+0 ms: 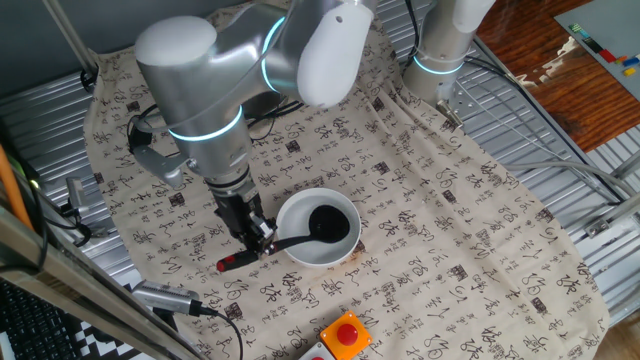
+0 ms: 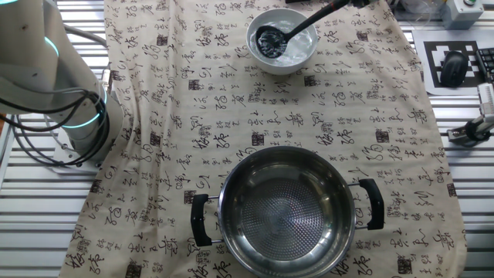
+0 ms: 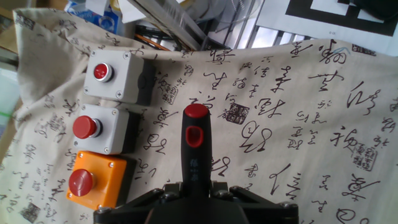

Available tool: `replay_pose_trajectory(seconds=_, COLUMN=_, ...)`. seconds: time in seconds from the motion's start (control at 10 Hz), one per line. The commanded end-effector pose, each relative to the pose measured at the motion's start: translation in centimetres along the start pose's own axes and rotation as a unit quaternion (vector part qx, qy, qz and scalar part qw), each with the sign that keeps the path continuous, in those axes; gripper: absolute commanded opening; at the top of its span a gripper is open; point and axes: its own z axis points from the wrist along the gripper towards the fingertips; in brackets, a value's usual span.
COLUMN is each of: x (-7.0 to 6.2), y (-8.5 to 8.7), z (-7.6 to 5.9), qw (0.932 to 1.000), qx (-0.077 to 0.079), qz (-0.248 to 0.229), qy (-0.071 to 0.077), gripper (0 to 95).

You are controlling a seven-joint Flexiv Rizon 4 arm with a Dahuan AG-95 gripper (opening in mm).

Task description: Scoop water with a large spoon from one bowl to another

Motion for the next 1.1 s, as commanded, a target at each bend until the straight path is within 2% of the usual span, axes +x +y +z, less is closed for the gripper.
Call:
replay_pose_trajectory(seconds=0.1, x=-0.06, y=0.04, z=-0.05, qw=1.0000, qx=0.003, qz=0.002, qy=0.003, gripper=0.0)
replay_pose_trajectory(seconds=0.9, x=-0.15, y=0.51, z=-0.37, qw=0.9997, qx=-0.015, qz=0.019, qy=0.005, gripper=0.0)
replay_pose_trajectory(seconds=1.1, x=-0.09, y=0.75, z=-0.53, qw=0.9994, qx=-0.025, qz=0.024, qy=0.007, gripper=0.0)
